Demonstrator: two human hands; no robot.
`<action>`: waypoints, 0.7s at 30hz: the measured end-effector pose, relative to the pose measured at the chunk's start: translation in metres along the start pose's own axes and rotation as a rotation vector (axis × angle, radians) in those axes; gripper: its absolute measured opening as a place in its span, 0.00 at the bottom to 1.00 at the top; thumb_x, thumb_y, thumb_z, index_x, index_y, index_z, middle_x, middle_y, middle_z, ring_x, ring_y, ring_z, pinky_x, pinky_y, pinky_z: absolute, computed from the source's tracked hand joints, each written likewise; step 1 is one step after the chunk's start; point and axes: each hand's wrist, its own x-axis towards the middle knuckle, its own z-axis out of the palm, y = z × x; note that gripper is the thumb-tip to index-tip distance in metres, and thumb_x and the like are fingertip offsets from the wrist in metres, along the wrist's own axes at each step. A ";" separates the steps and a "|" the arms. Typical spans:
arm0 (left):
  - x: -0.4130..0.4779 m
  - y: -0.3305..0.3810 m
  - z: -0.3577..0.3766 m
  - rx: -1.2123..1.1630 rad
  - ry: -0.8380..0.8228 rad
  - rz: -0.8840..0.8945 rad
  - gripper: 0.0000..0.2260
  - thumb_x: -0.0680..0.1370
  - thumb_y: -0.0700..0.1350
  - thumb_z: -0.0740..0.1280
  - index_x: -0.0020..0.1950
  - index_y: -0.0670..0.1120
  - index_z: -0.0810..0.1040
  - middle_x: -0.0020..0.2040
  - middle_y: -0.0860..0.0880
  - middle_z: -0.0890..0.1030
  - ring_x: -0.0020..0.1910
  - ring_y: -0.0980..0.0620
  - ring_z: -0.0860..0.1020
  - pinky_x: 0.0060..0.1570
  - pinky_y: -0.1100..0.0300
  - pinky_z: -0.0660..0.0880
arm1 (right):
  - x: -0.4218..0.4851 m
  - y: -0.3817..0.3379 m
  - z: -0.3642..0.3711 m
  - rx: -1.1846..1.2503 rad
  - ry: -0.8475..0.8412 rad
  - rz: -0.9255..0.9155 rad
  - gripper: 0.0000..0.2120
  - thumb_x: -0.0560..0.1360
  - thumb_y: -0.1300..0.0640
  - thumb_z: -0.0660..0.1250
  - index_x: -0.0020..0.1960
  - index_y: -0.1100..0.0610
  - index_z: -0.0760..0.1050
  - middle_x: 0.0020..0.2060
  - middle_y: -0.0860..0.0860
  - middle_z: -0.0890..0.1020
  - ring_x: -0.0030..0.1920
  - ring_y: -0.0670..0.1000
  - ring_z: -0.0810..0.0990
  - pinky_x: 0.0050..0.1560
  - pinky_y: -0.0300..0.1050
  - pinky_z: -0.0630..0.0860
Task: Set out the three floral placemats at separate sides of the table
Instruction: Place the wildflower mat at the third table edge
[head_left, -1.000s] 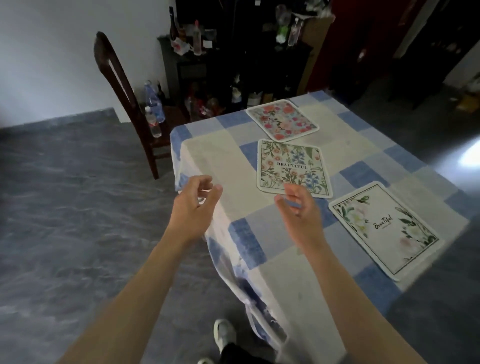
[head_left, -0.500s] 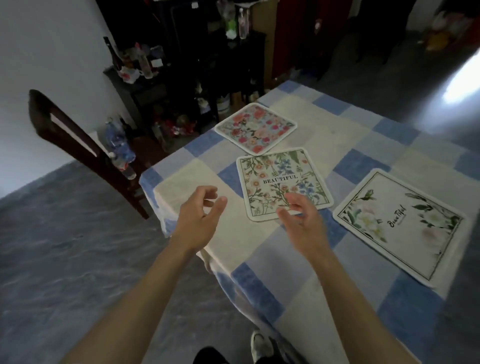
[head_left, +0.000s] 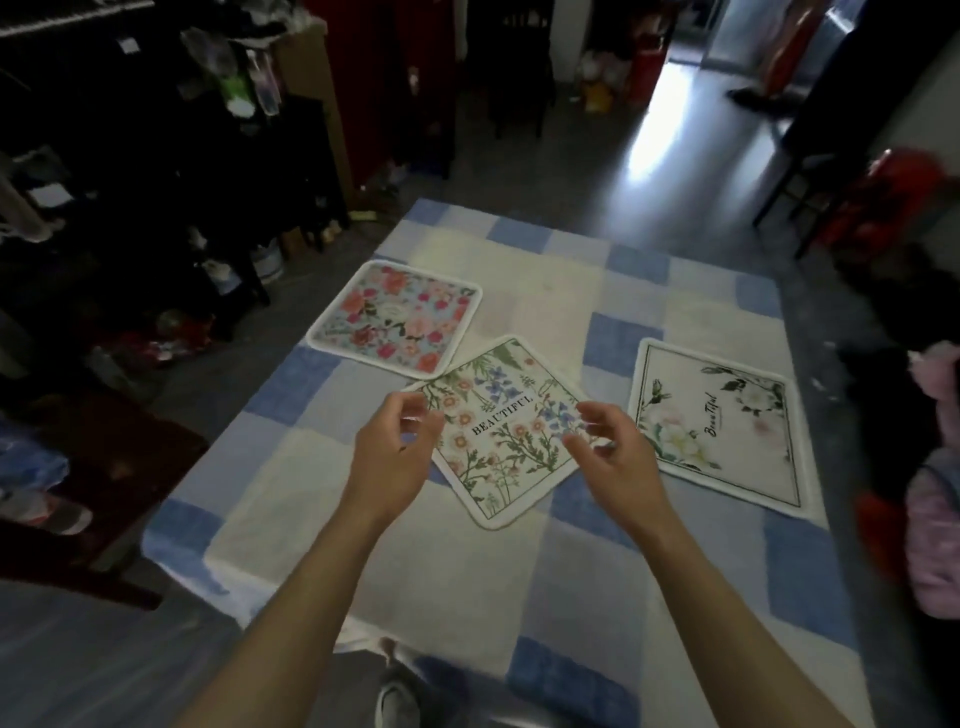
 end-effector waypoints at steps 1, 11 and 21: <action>0.011 0.000 -0.005 -0.017 -0.011 0.009 0.09 0.78 0.53 0.67 0.56 0.52 0.76 0.51 0.60 0.80 0.47 0.71 0.76 0.39 0.78 0.70 | 0.000 -0.006 0.003 -0.008 0.018 0.000 0.18 0.76 0.53 0.71 0.64 0.52 0.75 0.58 0.49 0.79 0.57 0.48 0.78 0.58 0.54 0.78; 0.054 0.002 0.028 -0.004 -0.223 0.034 0.13 0.79 0.53 0.67 0.59 0.48 0.76 0.52 0.55 0.80 0.50 0.61 0.78 0.41 0.73 0.70 | -0.010 0.004 -0.002 -0.022 0.172 0.147 0.18 0.77 0.55 0.70 0.66 0.54 0.74 0.61 0.51 0.78 0.60 0.52 0.78 0.61 0.54 0.77; 0.086 -0.015 0.033 0.069 -0.168 -0.091 0.11 0.78 0.54 0.68 0.57 0.52 0.77 0.50 0.59 0.81 0.46 0.65 0.79 0.36 0.73 0.70 | 0.040 0.025 0.008 0.034 0.171 0.214 0.18 0.77 0.52 0.70 0.65 0.52 0.75 0.60 0.48 0.78 0.59 0.48 0.77 0.60 0.53 0.78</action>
